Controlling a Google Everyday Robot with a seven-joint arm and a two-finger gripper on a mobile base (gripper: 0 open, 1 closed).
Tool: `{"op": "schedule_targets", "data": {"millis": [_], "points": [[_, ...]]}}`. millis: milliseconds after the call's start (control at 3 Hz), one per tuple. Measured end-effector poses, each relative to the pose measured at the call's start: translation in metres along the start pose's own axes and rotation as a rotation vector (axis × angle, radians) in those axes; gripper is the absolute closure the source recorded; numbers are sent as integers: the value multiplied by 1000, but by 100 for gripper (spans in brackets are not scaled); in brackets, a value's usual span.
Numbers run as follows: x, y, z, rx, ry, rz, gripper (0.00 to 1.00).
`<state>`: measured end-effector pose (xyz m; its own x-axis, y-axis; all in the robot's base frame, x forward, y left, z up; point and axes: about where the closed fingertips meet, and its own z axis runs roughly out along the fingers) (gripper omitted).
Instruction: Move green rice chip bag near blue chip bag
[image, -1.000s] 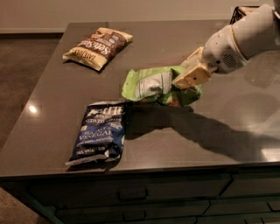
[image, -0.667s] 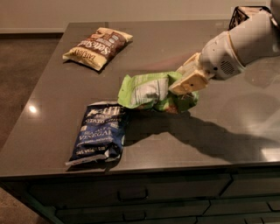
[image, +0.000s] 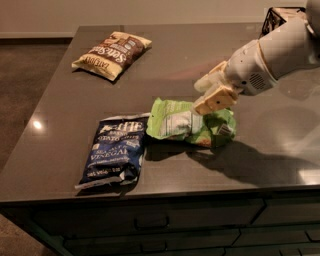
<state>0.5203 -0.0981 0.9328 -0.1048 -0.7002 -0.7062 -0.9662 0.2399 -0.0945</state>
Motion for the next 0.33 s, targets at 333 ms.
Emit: {"op": "schedule_targets", "data": {"millis": [333], "points": [[-1,1,1,-2,0,-3,0]]}}
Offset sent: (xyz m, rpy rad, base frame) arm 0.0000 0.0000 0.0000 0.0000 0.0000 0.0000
